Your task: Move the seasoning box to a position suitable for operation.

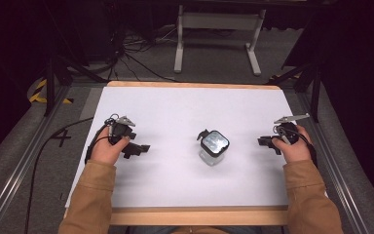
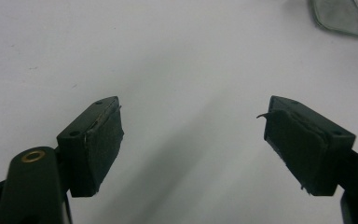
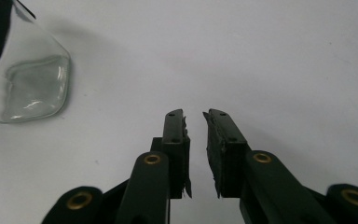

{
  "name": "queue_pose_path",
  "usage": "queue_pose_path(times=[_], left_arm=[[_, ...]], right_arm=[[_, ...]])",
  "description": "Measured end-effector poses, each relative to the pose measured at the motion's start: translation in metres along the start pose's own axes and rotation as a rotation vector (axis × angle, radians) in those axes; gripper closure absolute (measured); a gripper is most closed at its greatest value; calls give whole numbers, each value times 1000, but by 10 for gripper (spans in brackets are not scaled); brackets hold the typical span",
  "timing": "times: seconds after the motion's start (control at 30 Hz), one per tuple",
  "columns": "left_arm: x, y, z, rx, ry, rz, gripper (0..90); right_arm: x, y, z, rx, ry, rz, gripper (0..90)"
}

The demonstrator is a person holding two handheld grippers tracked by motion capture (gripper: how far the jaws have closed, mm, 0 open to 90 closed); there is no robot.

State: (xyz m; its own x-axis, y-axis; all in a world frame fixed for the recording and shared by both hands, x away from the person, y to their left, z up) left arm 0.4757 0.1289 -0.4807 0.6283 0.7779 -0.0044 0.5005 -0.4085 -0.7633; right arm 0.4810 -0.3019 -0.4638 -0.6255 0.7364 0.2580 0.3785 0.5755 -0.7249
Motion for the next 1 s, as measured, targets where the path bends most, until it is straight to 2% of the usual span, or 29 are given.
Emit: queue_pose_path(times=[0.1,0.27,0.3,0.33,0.4,0.43,0.5,0.63,0.77,0.8,1.0], left_arm=[[-2,-1,0,6,0,6,198],[-6,-3,-2,-3,13,8,198],[-6,-3,-2,-3,13,8,198],[-8,-4,-3,1,28,15,198],[-10,-3,-4,-4,27,19,198],[-10,-3,-4,-4,27,19,198],[-13,-4,-4,0,36,25,198],[-19,-6,-3,14,91,36,198],[-22,-7,-4,19,103,35,197],[-24,-8,-5,21,107,38,197],[-29,-8,-6,18,128,47,197]], right_arm=[[5,1,-3,-12,-17,-4,775],[21,8,-12,-32,-85,-25,770],[21,8,-12,-32,-85,-25,770],[27,14,-15,-40,-115,-41,767],[37,21,-17,-56,-134,-85,766],[37,21,-17,-56,-134,-85,766],[45,30,-19,-56,-172,-106,770],[57,43,-18,-33,-218,-136,800],[61,48,-16,-35,-224,-154,802],[64,52,-17,-38,-245,-160,802],[77,63,-15,-24,-291,-203,809]])
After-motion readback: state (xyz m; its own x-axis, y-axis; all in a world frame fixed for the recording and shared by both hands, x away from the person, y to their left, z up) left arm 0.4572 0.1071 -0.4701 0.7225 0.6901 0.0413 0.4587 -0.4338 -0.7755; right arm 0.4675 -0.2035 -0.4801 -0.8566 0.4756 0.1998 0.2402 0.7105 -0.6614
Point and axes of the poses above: each handheld gripper's, and its own axes: y roughly forward along the jaws, z roughly out of its underside, x roughly to its left, the point moved 10 cm from there along y, roughly forward along the jaws, and after that the axes turned 12 degrees about -z, right-handed, at the moved point
